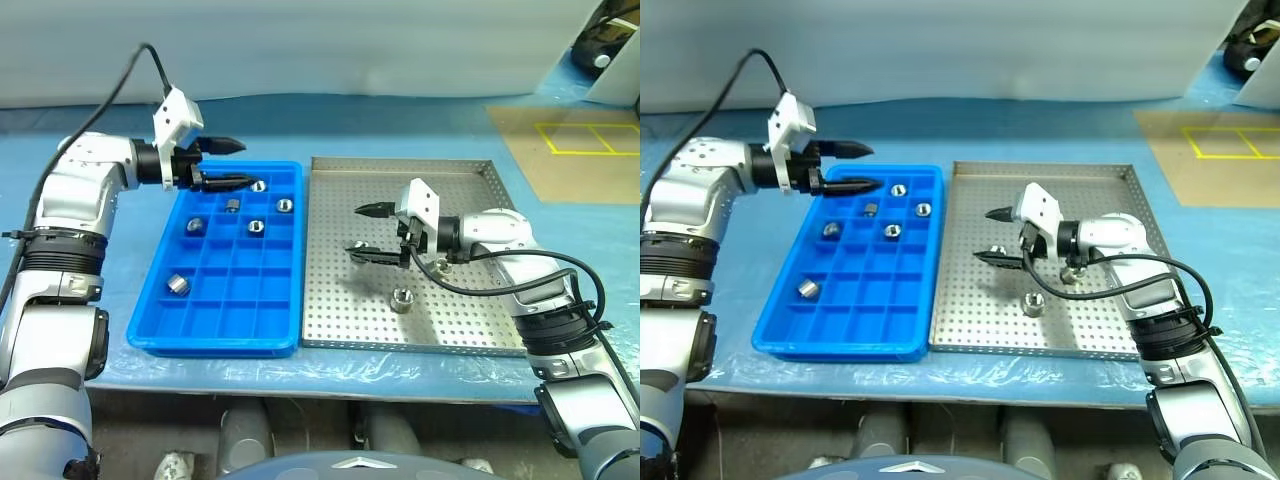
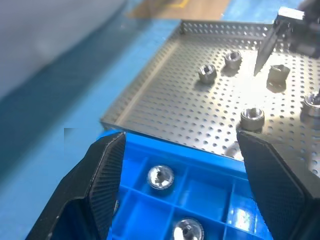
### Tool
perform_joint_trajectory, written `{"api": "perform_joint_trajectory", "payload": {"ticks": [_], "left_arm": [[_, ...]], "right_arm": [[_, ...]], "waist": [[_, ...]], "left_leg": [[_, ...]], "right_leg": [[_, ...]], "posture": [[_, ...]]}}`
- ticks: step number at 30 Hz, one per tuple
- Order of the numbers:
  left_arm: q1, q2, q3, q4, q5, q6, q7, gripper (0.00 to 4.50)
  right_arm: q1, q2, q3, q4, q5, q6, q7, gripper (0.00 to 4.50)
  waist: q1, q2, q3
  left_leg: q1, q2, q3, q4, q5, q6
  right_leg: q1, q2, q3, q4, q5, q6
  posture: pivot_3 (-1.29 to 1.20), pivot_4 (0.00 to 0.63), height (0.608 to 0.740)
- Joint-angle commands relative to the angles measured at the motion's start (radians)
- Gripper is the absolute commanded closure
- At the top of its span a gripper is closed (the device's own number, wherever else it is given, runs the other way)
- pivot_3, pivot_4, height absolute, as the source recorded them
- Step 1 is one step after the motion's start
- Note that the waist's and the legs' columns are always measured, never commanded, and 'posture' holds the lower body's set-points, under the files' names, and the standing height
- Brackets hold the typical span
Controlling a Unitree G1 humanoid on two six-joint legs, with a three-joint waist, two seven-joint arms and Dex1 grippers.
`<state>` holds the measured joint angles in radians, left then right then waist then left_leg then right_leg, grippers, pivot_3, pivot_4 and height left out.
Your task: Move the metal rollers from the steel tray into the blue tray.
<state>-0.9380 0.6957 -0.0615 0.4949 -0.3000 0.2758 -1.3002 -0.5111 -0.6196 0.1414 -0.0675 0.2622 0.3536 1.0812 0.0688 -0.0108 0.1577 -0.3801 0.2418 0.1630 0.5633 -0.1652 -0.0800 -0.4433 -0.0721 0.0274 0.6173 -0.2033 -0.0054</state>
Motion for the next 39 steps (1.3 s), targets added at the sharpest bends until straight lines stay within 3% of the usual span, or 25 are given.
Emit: {"api": "perform_joint_trajectory", "payload": {"ticks": [1, 4, 7, 11, 19, 39], "left_arm": [[-0.166, -0.211, -0.119, 0.269, 0.109, -0.187, -0.058, 0.76], [-0.257, -0.354, -0.14, 0.487, 0.173, -0.303, -0.052, 0.76], [-0.304, -0.439, -0.141, 0.616, 0.21, -0.377, -0.064, 0.76], [-0.323, -0.51, -0.164, 0.717, 0.278, -0.445, -0.09, 0.76], [-0.319, -0.543, -0.2, 0.801, 0.412, -0.519, -0.051, 0.76], [-0.22, -0.622, -0.22, 0.836, 0.554, -0.533, 0.192, 0.76]], "right_arm": [[0.112, -0.055, -0.122, -0.167, 0.035, 0.06, -0.076, 0.51], [0.207, -0.074, -0.188, -0.28, 0.048, 0.113, -0.145, 0.51], [0.283, -0.082, -0.233, -0.378, 0.07, 0.168, -0.192, 0.51], [0.368, -0.099, -0.296, -0.476, 0.097, 0.228, -0.243, 0.51], [0.492, -0.122, -0.38, -0.591, 0.134, 0.294, -0.305, 0.51], [0.577, -0.134, -0.394, -0.64, 0.146, 0.301, -0.372, 0.51]], "waist": [[0.019, 0.0, 0.0], [0.03, 0.0, 0.0], [-0.015, -0.002, 0.001], [-0.059, -0.002, 0.001], [-0.091, -0.002, 0.001], [-0.124, -0.002, 0.001]], "left_leg": [[-0.001, -0.001, -0.001, 0.0, 0.0, 0.0], [0.0, -0.002, 0.002, 0.004, -0.003, 0.006], [-0.003, -0.004, 0.005, 0.014, -0.009, 0.015], [0.0, -0.002, 0.005, 0.01, -0.008, 0.013], [0.002, -0.003, 0.005, 0.012, -0.009, 0.016], [-0.001, -0.003, 0.006, 0.012, -0.012, 0.021]], "right_leg": [[0.003, -0.001, 0.001, 0.0, 0.0, 0.0], [0.013, -0.005, 0.002, -0.008, -0.001, 0.0], [0.014, -0.005, 0.002, -0.012, 0.002, 0.004], [0.013, -0.004, 0.003, -0.012, 0.002, 0.007], [0.014, -0.003, 0.004, -0.012, 0.002, 0.007], [0.013, -0.004, 0.003, -0.017, 0.002, 0.008]], "posture": [[-0.25, 0.15, 0.74], [-0.32, 0.15, 0.74], [-0.39, 0.15, 0.74], [-0.48, 0.15, 0.74], [-0.56, 0.15, 0.74], [-0.6, 0.15, 0.74]]}}
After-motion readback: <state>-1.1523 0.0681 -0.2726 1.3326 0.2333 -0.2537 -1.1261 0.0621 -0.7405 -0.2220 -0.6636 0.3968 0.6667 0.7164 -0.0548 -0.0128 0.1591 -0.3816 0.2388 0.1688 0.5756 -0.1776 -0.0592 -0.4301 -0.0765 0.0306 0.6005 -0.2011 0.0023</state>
